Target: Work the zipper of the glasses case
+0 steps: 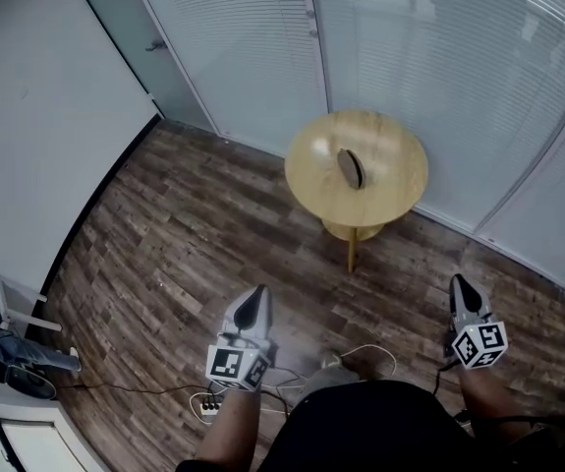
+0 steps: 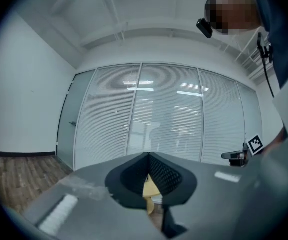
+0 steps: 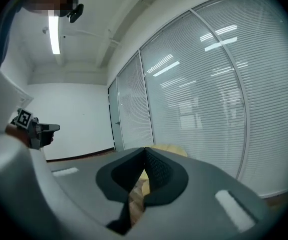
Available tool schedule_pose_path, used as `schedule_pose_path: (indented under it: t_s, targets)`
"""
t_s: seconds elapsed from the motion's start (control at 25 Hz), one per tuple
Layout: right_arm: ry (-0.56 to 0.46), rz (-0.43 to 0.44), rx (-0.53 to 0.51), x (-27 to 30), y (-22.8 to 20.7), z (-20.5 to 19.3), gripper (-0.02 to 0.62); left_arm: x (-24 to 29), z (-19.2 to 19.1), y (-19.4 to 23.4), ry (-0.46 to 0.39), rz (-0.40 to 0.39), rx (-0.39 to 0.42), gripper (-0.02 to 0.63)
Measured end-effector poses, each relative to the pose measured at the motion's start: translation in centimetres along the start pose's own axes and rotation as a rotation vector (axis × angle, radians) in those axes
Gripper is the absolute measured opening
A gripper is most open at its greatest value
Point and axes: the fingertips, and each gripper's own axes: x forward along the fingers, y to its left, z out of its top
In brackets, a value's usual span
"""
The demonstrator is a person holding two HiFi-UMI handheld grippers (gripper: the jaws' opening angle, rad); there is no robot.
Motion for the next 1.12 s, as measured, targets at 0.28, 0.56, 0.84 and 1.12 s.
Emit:
schedule_pose_path:
  t_s: [0.28, 0.56, 0.84, 1.12]
  targets:
    - [0.009, -0.044, 0.057, 4.8, 0.6, -0.5, 0.005, 3.9, 1.0, 6.0, 0.012, -0.042, 0.034, 0.002]
    - [0.012, -0.039, 0.045, 10.6, -0.9, -0.3, 0.005, 8.5, 1.0, 9.0, -0.003, -0.016, 0.009, 0.002]
    - [-0.047, -0.044, 0.136, 23.8, -5.0, 2.9, 0.005, 17.5, 4.7, 11.9, -0.001, 0.004, 0.039, 0.002]
    - [-0.029, 0.114, 0.118, 36.2, -3.6, 6.5, 0.005, 25.4, 8.5, 12.9, -0.016, 0.027, 0.046, 0.002]
